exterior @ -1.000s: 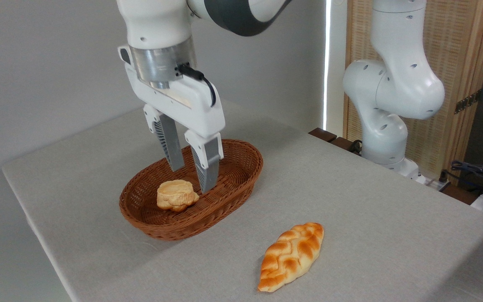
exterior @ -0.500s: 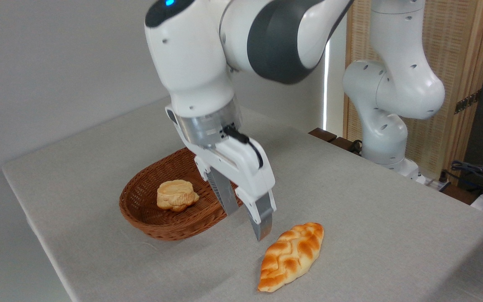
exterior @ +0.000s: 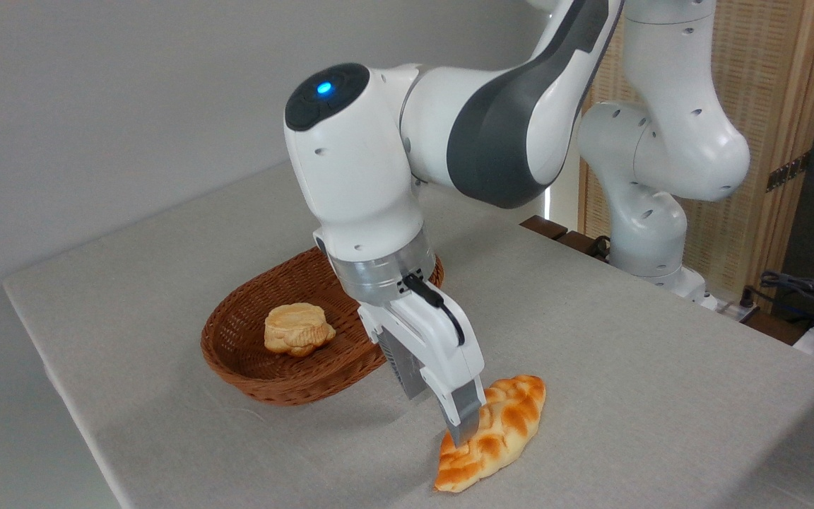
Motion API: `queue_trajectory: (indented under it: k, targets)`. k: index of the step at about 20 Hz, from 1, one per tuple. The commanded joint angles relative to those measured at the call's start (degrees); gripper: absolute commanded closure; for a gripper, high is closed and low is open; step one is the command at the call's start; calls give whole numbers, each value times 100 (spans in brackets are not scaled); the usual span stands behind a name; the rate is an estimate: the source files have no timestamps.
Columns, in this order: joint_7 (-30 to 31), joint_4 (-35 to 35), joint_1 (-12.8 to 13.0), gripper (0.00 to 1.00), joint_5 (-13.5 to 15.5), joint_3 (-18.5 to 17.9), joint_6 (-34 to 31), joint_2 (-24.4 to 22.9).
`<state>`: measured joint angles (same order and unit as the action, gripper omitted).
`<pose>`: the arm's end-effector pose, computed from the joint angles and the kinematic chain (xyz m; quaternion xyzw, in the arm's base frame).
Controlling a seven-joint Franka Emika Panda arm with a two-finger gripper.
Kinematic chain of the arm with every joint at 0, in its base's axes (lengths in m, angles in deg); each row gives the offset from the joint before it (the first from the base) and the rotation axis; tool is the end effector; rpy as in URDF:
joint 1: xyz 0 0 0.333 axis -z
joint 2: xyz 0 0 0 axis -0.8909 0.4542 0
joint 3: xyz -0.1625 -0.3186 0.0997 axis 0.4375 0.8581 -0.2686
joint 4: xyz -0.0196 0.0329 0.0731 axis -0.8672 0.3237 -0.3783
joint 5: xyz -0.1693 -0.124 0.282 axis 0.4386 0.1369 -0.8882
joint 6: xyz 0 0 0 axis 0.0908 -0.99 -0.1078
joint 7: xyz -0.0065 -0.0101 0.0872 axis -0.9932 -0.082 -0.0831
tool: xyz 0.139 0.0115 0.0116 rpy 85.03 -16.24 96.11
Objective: Put bread into the basket
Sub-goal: 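Lower the open gripper around the braided bread loaf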
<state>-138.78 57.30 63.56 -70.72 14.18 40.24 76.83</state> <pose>0.5022 0.0762 0.4712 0.8997 -0.4304 -0.0685 0.0249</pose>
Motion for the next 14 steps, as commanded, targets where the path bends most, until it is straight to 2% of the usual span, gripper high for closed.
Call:
queue_trajectory:
  k: [1, 14]
  targets:
    - [-90, 89, 40, 0, -73, -46, 125, 57]
    - [-90, 90, 48, 0, -64, -38, 187, 110]
